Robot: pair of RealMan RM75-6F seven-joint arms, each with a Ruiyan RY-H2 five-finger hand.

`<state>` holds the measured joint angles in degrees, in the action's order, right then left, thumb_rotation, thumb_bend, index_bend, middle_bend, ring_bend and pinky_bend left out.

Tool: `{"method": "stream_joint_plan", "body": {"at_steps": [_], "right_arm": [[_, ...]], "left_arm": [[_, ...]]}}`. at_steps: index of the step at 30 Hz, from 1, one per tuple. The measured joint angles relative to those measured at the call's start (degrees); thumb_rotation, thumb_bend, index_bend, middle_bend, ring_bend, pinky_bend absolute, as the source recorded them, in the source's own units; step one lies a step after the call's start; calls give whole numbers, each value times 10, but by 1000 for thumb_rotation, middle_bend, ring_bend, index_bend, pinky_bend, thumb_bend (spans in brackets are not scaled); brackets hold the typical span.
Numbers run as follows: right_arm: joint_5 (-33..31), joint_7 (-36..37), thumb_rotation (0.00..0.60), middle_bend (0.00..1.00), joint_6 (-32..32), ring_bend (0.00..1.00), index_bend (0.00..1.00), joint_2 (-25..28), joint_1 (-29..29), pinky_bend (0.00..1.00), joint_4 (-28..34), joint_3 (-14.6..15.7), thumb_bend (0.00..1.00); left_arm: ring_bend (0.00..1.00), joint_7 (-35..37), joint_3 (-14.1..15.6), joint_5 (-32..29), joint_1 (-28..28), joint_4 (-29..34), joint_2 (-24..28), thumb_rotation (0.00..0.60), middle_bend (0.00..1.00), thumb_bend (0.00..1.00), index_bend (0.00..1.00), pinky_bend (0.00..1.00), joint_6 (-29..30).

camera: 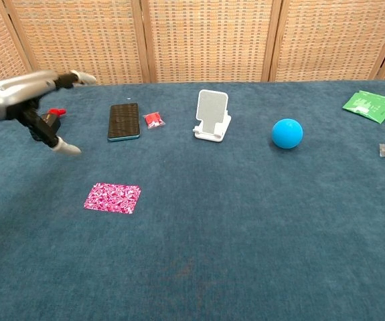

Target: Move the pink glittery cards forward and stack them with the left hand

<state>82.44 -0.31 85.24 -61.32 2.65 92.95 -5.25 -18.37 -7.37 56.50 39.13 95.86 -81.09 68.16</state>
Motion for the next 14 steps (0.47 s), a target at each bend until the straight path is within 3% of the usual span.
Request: {"method": "stream_joint_plan", "body": {"at_steps": [7,14], "right_arm": [[2,-8,600,0,4,0,0,-7,-1,0,-5,1,0],[6,-13,600,0,10,0,0,-8,-3,0,-1,1,0]], "left_arm": [[0,104,69,147,-140,18,104,600,0,0,0,0,135],[0,178,119,208,-223,27,163,600,0,0,0,0,193]]}}
